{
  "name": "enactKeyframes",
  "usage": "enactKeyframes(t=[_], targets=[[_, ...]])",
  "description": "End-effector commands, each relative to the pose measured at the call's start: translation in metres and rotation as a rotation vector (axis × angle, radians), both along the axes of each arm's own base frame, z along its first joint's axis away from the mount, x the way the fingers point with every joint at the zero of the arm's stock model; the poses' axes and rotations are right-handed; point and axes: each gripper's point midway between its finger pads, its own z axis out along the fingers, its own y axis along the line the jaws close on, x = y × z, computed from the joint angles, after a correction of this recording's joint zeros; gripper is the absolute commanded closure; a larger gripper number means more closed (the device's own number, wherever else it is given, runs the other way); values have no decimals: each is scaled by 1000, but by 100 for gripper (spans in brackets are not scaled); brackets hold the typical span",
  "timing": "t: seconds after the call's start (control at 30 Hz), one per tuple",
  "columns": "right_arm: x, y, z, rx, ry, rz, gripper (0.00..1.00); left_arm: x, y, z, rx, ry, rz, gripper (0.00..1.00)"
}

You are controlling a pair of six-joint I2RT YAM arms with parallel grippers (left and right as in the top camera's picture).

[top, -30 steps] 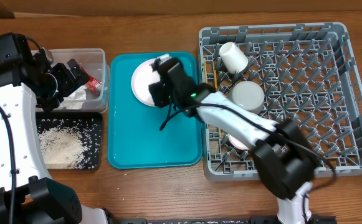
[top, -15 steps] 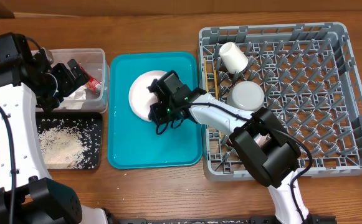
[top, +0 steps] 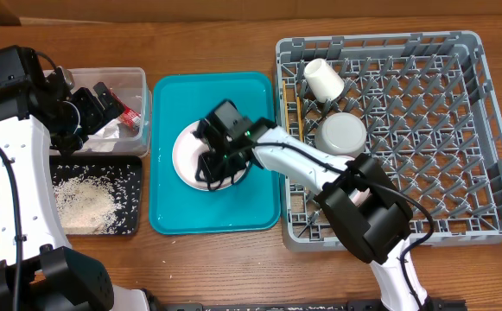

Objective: Sort waste into correct bins and load items into the dishwasher
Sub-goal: 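Reach the right gripper to the white plate and grip its rim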

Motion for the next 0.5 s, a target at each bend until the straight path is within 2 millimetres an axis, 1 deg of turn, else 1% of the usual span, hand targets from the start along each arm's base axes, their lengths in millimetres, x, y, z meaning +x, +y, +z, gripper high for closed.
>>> enactKeyframes(t=[0.0, 0.03, 0.07, 0.1, 0.13, 0.17, 0.23, 0.33, 0.47], targets=[[51, -9, 69, -52, -298, -67, 71, 1, 0, 13, 25, -41, -20, 0], [61, -19, 70, -115, -342, -105, 69, 1, 0, 13, 25, -41, -20, 0], [72, -33, 69, -196, -390, -151, 66, 1, 0, 13, 25, -41, -20, 0], [79, -46, 66, -266, -424, -185, 63, 1, 0, 13, 25, -41, -20, 0], [83, -56, 64, -322, -447, -209, 62, 1, 0, 13, 25, -41, -21, 0], [88, -71, 57, -402, -473, -235, 61, 1, 0, 13, 26, -41, -21, 0], [90, -91, 43, -500, -496, -261, 53, 1, 0, 13, 26, -41, -20, 0], [89, -97, 22, -515, -464, -257, 50, 1, 0, 13, 25, -41, -20, 0], [85, -99, -4, -512, -417, -238, 50, 1, 0, 13, 25, -41, -20, 0]])
